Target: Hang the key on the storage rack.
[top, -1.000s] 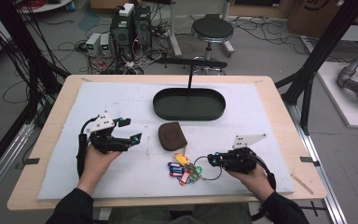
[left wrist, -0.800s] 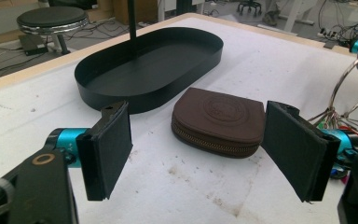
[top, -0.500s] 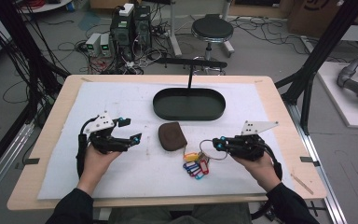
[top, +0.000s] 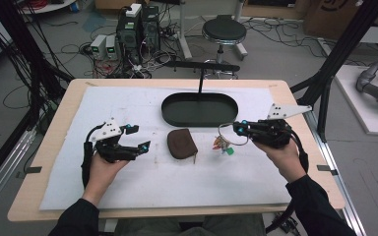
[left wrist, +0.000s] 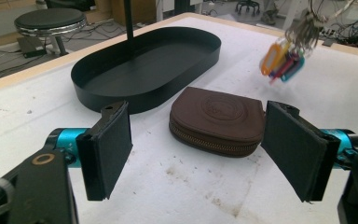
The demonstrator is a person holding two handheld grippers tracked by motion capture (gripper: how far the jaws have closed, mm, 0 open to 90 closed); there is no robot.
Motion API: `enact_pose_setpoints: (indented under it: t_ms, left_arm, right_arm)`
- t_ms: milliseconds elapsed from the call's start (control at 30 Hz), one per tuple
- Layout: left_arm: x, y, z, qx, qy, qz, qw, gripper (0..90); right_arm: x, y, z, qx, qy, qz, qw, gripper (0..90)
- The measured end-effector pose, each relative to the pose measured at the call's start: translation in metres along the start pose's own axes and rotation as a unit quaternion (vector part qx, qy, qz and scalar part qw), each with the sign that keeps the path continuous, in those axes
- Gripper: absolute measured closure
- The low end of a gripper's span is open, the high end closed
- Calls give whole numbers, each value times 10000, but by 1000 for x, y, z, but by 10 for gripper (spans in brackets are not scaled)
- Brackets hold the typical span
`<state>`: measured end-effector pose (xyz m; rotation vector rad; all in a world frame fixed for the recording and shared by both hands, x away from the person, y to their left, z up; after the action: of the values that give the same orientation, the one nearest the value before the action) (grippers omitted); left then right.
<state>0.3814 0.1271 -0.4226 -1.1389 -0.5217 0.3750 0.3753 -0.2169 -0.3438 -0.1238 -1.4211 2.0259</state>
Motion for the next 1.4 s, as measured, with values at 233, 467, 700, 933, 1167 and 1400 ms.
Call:
enact_pose_setpoints:
  t_ms: [233, 467, 700, 933, 1167, 1400]
  left_arm:
    - [-1, 2, -2, 4, -63, -35, 10000, 243]
    - [-2, 3, -4, 40, -69, -59, 10000, 243]
    - [-3, 5, -5, 53, -41, -23, 10000, 243]
    - [-4, 6, -7, 67, -19, -2, 10000, 242]
    - [-3, 7, -8, 84, 4, -31, 10000, 243]
    - [-4, 7, -8, 64, 15, 4, 10000, 243]
  right_arm:
    - [-7, -23, 4, -63, 21, 128, 9999, 879]
    - [-15, -39, 3, -96, 78, 212, 9997, 879]
    - [-26, -52, 1, -151, 67, 238, 9996, 879]
    - [-38, -66, -3, -256, 130, 251, 9993, 879]
    - [-54, -78, -11, -251, 274, 258, 9990, 879]
    - [-69, -91, -20, -223, 429, 282, 9984, 879]
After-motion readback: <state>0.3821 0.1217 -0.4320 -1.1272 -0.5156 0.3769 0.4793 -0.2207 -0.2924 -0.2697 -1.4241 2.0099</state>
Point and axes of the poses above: each handheld gripper's, and its own axes: z roughly backward along the jaws, y roughly out of its underside, x roughly to its left, the point moved 8 cm from there along -z, roughly forward along the jaws, and after that the axes turned 14 degrees about -z, right-handed, at the moved point
